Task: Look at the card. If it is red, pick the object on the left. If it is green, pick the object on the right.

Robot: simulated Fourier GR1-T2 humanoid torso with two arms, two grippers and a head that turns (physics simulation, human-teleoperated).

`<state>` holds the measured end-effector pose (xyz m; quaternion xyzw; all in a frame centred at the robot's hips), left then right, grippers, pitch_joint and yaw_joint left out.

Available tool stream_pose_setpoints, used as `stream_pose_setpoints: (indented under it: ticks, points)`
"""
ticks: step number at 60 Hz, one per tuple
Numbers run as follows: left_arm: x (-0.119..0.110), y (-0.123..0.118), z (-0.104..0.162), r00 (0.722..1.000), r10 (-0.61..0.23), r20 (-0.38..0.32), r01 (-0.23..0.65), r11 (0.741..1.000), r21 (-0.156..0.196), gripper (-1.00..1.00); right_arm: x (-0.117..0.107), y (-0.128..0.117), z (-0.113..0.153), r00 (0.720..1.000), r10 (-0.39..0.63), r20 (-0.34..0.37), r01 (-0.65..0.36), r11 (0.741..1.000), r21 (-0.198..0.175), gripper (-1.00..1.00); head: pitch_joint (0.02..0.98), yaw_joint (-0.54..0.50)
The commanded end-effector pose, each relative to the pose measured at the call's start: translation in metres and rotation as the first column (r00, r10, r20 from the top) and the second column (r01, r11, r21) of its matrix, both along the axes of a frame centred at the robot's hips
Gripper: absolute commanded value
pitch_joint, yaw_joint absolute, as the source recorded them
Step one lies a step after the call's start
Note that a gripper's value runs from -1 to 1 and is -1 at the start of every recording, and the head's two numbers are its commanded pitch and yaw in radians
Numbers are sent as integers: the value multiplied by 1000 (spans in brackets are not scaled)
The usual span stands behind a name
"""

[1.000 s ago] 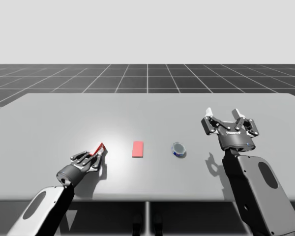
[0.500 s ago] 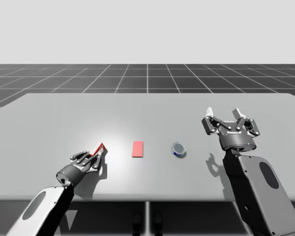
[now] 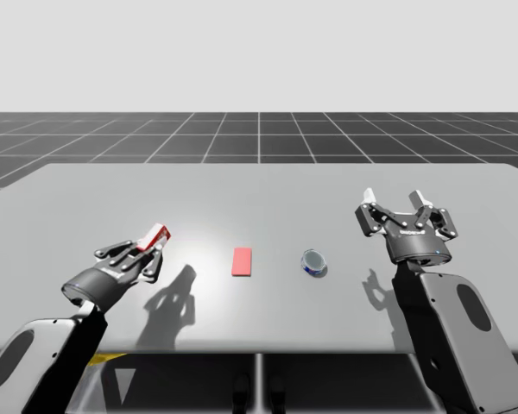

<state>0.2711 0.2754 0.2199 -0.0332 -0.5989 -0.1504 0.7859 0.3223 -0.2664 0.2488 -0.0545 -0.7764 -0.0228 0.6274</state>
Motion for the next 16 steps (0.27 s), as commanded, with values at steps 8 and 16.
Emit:
stream_pose_setpoints:
  ticks: [8, 16]
  points:
    - [16, -4, 75, 982, -35, 185, 28, 999, 43, 1000, 1, 0, -1, 1000, 7, -5, -7, 1000, -7, -1000, 489, 410]
    - [19, -6, 108, 956, -7, 293, -10, 998, 56, 1000, 1, 0, -2, 1000, 20, -8, -20, 1000, -12, -1000, 491, 409]
